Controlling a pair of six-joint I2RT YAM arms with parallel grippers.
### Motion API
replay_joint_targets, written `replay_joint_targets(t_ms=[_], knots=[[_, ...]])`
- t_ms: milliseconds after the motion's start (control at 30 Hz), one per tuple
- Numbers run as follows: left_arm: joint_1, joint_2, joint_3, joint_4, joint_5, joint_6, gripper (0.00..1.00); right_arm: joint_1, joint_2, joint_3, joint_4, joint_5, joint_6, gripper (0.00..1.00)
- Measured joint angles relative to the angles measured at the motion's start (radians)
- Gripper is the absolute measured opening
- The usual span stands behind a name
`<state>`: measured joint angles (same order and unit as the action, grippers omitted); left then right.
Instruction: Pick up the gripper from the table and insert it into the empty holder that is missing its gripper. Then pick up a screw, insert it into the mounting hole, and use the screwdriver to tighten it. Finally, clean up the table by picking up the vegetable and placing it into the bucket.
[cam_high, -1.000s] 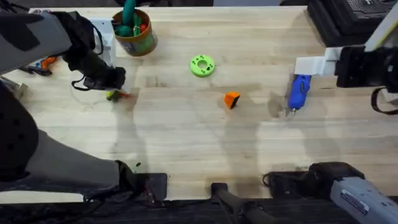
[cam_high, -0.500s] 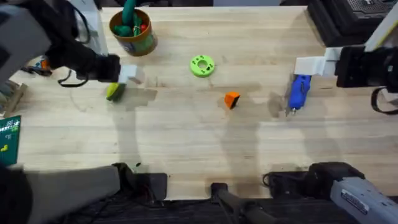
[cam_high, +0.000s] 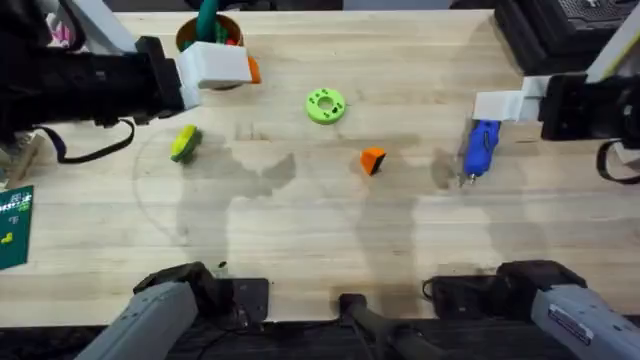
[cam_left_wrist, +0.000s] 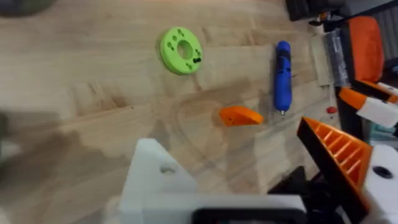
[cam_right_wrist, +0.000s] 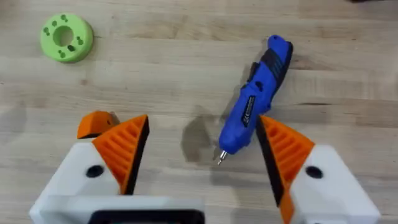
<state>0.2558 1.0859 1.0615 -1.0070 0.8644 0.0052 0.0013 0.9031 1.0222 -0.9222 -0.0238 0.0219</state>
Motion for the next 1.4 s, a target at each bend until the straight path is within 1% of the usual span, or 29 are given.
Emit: replay_joint_targets(t_ms=[67, 100, 167, 267, 333, 400, 467, 533, 633, 700, 767, 833, 1033, 1167, 1233, 1400], knots=[[-0.004, 0.000, 0.000, -0.008, 0.003, -0.022, 0.986, 0.000, 0.000, 0.000, 0.000, 0.000, 0.000, 0.994], [-0.009, 0.000, 0.000, -0.009, 0.001, -0.020, 0.986, 0.000, 0.000, 0.000, 0.000, 0.000, 0.000, 0.994], [-0.036, -0.003, 0.000, 0.001, 0.000, 0.013, 0.986, 0.000, 0.000, 0.000, 0.000, 0.000, 0.000, 0.994], [-0.105, -0.020, -0.003, 0.068, -0.007, 0.083, 0.985, 0.000, 0.000, 0.000, 0.000, 0.000, 0.000, 0.993], [-0.160, -0.054, -0.031, 0.153, -0.026, 0.118, 0.986, 0.000, 0.000, 0.000, 0.000, 0.000, 0.000, 0.993], [-0.207, -0.103, -0.090, 0.256, -0.049, 0.140, 0.986, 0.000, 0.000, 0.000, 0.000, 0.000, 0.000, 0.994], [-0.246, -0.167, -0.180, 0.390, -0.070, 0.156, 0.986, 0.000, 0.000, 0.000, 0.000, 0.000, 0.000, 0.993], [-0.268, -0.240, -0.293, 0.538, -0.084, 0.168, 0.986, 0.000, 0.000, 0.000, 0.000, 0.000, 0.000, 0.994], [-0.272, -0.350, -0.458, 0.698, -0.102, 0.177, 0.985, 0.000, 0.000, 0.000, 0.000, 0.000, 0.000, 0.994], [-0.272, -0.431, -0.558, 0.755, -0.107, 0.175, 0.985, 0.000, 0.000, 0.000, 0.000, 0.000, 0.000, 0.994], [-0.272, -0.523, -0.651, 0.781, -0.110, 0.169, 0.985, 0.000, 0.000, 0.000, 0.000, 0.000, 0.000, 0.994], [-0.272, -0.618, -0.729, 0.786, -0.110, 0.146, 0.985, 0.000, 0.000, 0.000, 0.000, 0.000, 0.000, 0.994], [-0.272, -0.899, -0.915, 0.790, -0.113, 0.018, 0.985, 0.000, 0.000, 0.000, 0.000, 0.000, 0.000, 0.994], [-0.272, -1.011, -0.997, 0.802, -0.100, -0.025, 0.985, 0.000, 0.000, 0.000, 0.000, 0.000, 0.000, 0.994], [-0.272, -1.033, -0.998, 0.810, -0.087, -0.024, 0.985, 0.000, 0.000, 0.000, 0.000, 0.000, 0.000, 0.994], [-0.272, -1.064, -1.002, 0.814, -0.030, 0.005, 0.985, 0.000, 0.000, 0.000, 0.000, 0.000, 0.000, 0.994]])
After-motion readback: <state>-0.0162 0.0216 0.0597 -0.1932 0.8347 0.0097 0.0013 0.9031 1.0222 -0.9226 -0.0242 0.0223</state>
